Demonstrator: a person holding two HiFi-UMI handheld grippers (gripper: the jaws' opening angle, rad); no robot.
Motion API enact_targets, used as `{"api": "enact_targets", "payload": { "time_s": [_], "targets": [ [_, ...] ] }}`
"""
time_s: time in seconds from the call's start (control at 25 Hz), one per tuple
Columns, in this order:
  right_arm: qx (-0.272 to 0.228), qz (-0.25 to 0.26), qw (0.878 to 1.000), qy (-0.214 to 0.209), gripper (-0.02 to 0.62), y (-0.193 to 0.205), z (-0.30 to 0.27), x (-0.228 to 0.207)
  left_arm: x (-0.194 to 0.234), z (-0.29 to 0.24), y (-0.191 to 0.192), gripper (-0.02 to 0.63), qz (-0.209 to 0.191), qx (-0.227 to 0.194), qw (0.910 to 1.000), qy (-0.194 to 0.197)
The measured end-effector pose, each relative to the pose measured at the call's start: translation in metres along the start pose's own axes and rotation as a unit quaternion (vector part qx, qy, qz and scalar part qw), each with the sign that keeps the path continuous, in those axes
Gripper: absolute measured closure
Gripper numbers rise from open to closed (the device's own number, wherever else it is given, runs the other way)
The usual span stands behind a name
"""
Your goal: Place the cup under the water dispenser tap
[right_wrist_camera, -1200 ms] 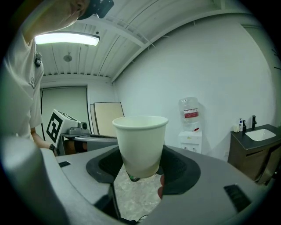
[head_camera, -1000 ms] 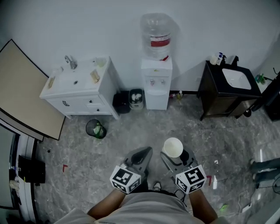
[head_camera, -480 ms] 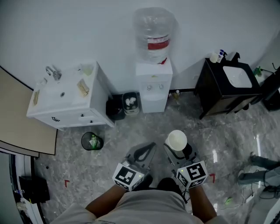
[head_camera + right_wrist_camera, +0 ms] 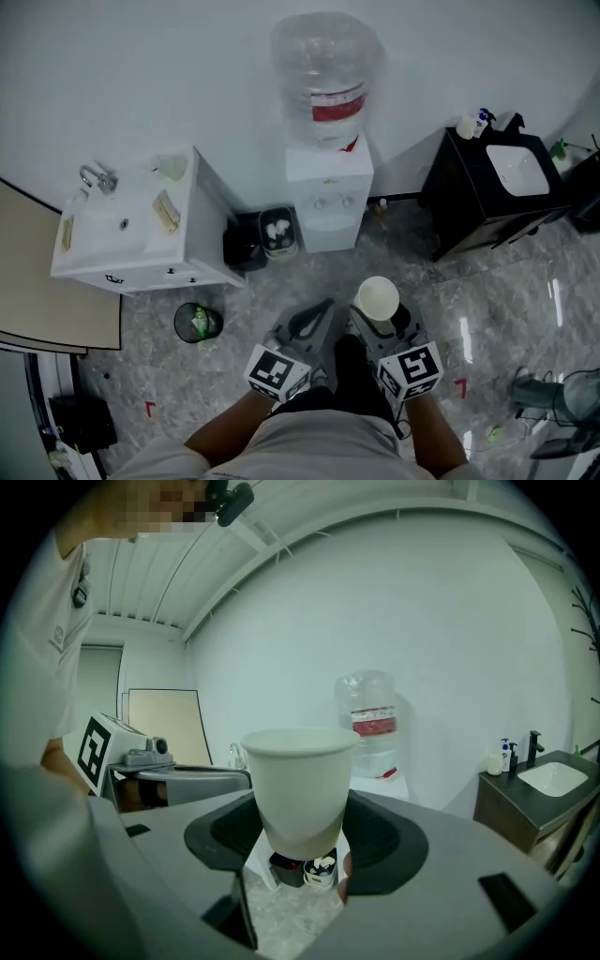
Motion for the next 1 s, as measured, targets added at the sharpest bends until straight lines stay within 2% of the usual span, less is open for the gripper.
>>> {"api": "enact_targets", "payload": {
  "time_s": [0.2,0.36,0.64,0.84,1.0],
  "targets": [
    [0.005,-0.005,1.0,-0.012,0.319,-0.004,-0.056,-0.054,0.043,-0.06,-0.005,0.601,-0.011,-0.002,0.9999,-0.009],
    [0.019,0.016,0.999,-0.021,0.319,0.002,-0.113,-0.104,0.082,-0.112,-0.013,0.6,-0.016,-0.002,0.9995,-0.027],
    [0.031,0.028,0.999,-0.028,0.319,0.03,-0.198,-0.164,0.146,-0.183,0.006,0.6,0.005,0.0,0.9989,-0.046],
    [0.041,0.021,0.999,0.0,0.319,0.087,-0.251,-0.192,0.185,-0.219,0.051,0.6,0.016,0.005,0.9993,-0.033],
    [0.049,0.008,0.999,0.017,0.319,0.158,-0.295,-0.217,0.212,-0.249,0.112,0.6,0.016,0.019,0.9996,-0.017]
  ]
}}
Point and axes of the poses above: the fingertips, and each gripper's own axes: z backward along the fingers, x to its left, y out of its underside, the point moved 5 cm from there along z, backward along the fingers, and after that the axes turned 2 degrees about x, right-handed, at the moved point
